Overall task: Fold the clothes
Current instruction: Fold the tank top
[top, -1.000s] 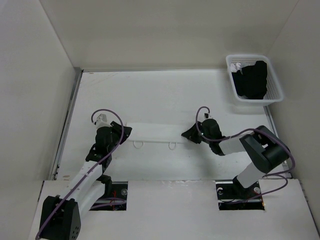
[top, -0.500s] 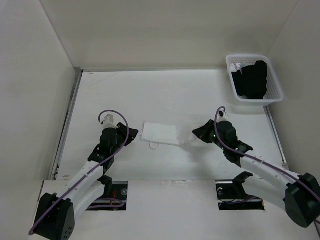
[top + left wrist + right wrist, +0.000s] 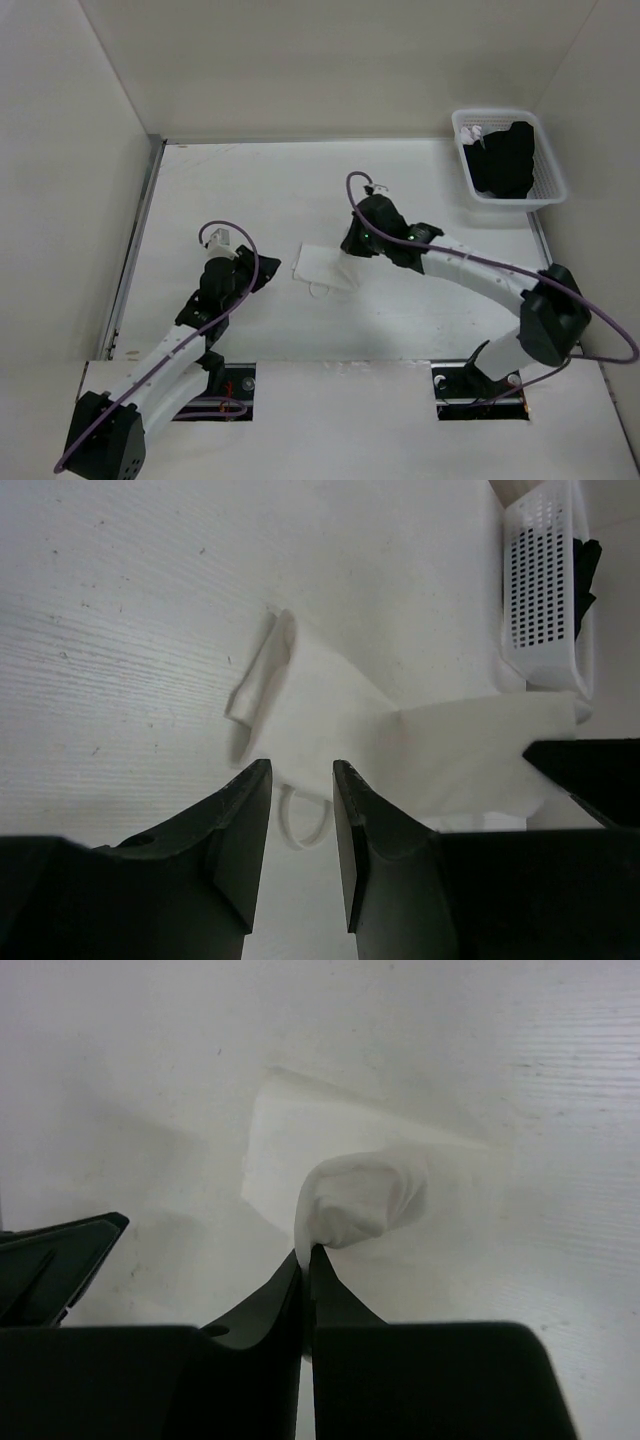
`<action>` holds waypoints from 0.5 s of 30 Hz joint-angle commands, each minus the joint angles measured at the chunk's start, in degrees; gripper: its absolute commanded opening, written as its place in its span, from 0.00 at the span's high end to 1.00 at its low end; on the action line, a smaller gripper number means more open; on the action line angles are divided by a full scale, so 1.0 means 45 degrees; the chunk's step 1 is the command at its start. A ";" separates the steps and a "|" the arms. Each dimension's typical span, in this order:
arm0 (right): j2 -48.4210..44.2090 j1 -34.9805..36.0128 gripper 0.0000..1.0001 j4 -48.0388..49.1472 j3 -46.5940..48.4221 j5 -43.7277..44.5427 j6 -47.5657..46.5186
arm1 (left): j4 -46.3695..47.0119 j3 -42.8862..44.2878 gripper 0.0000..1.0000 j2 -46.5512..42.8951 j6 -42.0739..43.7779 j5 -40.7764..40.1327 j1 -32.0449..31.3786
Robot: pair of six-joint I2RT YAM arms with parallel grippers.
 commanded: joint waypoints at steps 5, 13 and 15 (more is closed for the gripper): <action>0.4025 0.1337 0.93 -0.1530 0.4150 0.0442 -0.0117 | 0.0595 -0.0070 0.70 -0.0760 -0.0129 0.0510 0.0114; 0.5634 0.1963 0.51 -0.0441 0.5036 0.0246 0.0820 | 0.0790 -0.0148 0.69 -0.0761 -0.0090 0.1233 0.0758; 0.4699 0.1963 0.50 0.0612 0.3984 0.0188 0.0996 | 0.0984 -0.0032 0.69 -0.0508 -0.0071 0.1253 0.0778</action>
